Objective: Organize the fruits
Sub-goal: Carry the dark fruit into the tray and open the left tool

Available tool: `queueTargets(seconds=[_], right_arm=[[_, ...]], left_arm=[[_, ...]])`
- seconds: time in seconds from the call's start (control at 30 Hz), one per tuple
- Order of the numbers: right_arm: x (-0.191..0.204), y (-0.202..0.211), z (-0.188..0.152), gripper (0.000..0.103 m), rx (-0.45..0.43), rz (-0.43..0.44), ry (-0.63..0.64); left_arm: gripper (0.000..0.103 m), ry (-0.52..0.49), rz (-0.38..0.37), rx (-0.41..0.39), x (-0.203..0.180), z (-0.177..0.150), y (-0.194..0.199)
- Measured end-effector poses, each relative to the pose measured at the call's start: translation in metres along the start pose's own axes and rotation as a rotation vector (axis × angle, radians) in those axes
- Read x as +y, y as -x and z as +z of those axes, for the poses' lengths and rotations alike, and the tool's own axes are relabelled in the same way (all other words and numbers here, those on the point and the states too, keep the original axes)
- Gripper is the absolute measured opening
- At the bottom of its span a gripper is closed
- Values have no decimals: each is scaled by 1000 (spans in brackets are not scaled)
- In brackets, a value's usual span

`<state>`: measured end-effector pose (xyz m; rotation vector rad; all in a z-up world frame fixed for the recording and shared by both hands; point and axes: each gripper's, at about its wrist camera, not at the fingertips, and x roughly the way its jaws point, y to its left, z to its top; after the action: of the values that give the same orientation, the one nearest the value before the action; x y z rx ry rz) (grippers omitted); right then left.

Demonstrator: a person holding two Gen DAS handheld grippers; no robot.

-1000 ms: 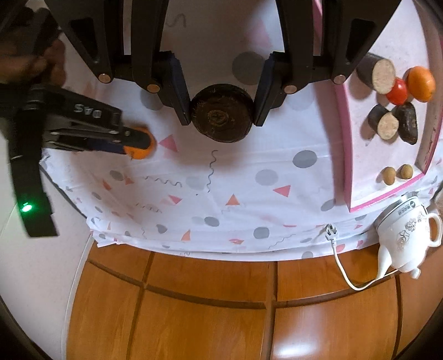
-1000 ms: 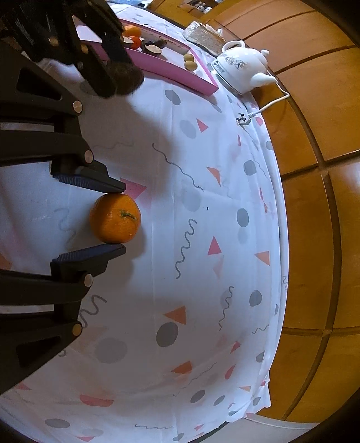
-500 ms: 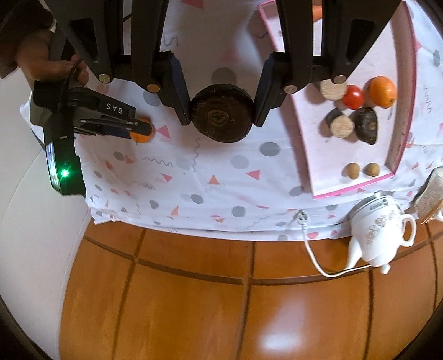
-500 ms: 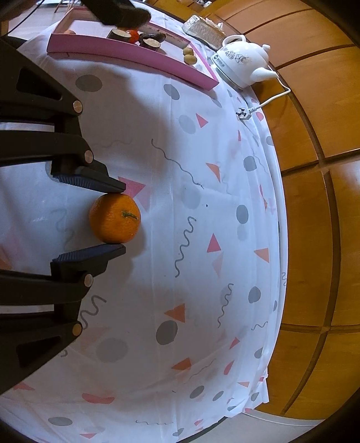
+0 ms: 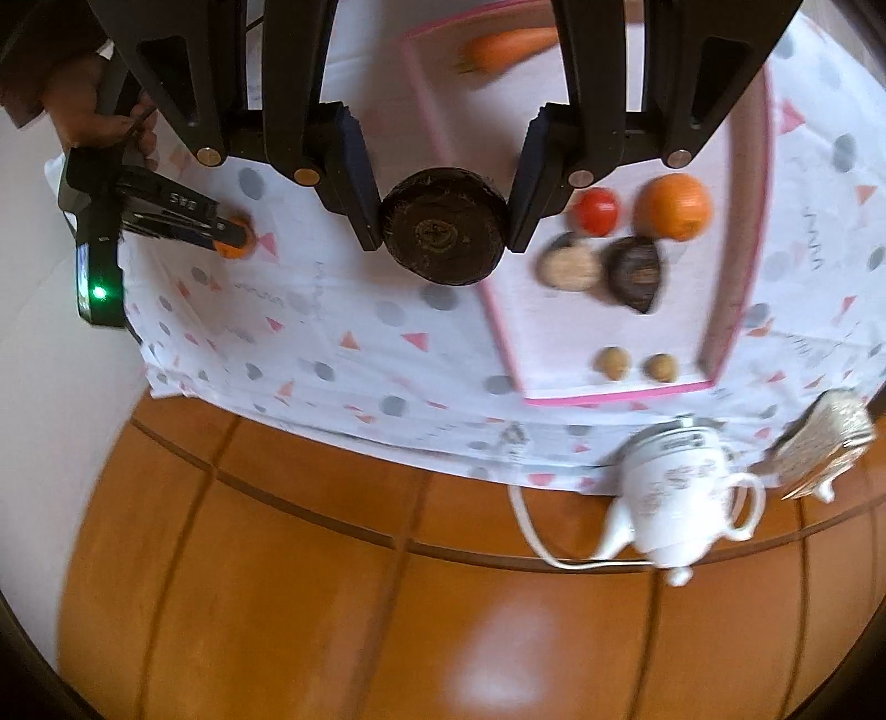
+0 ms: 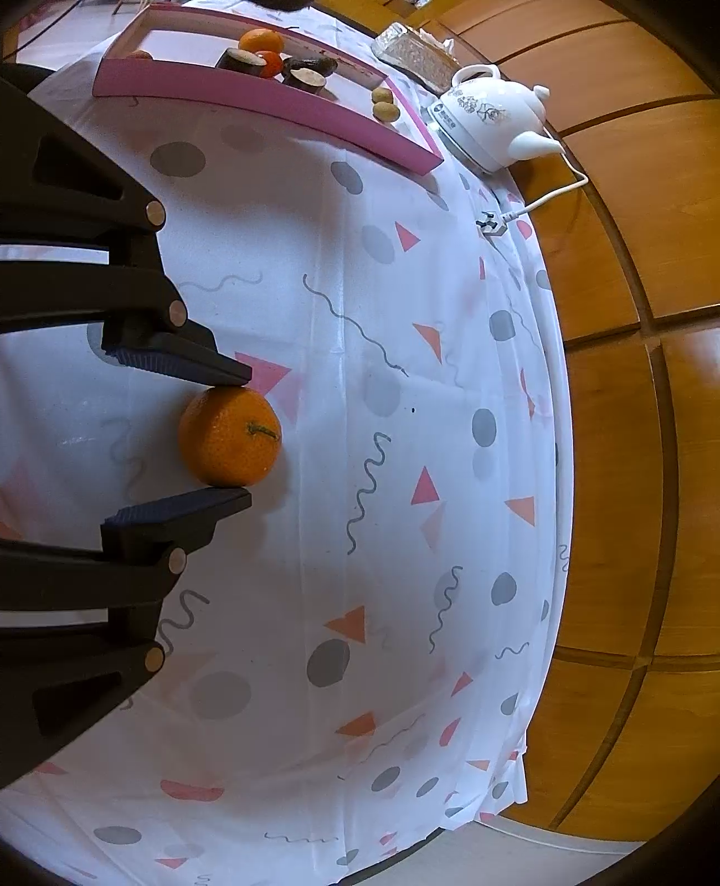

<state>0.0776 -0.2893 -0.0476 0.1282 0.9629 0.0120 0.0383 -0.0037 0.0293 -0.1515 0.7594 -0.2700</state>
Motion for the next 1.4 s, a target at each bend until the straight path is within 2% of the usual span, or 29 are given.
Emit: queueTargets(seconds=[0.3, 0.47, 0.57, 0.7, 0.77, 0.93, 1.0, 1.03, 1.1, 1.2, 1.33, 1.4], right_arm=[[-2, 1, -2, 38, -19, 14, 0], [-3, 1, -3, 38, -23, 17, -4], [-3, 1, -2, 38, -22, 17, -2], [-3, 2, -3, 38, -21, 15, -1], [-3, 2, -2, 38, -21, 15, 0], [-2, 2, -2, 38, -16, 8, 6], [-2, 1, -2, 38, -15, 8, 6], [-2, 2, -2, 38, -15, 8, 5], [-1, 2, -2, 38, -14, 7, 6], [-1, 2, -2, 38, -14, 5, 5], [-2, 2, -3, 38, -21, 10, -7], [-4, 2, -4, 38, -25, 18, -15]], left_arm=[[46, 171, 157, -16, 97, -14, 30], [46, 242, 199, -1, 124, -23, 31], [46, 250, 200, 8, 125, -19, 24], [46, 253, 201, -19, 127, 3, 15], [46, 231, 188, -24, 125, 14, 5], [48, 188, 217, 8, 124, 29, -27], [50, 183, 231, 17, 126, 30, -35], [57, 185, 241, 20, 127, 30, -37], [63, 198, 243, 17, 129, 29, -37], [63, 203, 265, 11, 126, 24, -30], [69, 194, 305, 4, 116, 12, -19], [69, 198, 299, -2, 112, 8, -13]])
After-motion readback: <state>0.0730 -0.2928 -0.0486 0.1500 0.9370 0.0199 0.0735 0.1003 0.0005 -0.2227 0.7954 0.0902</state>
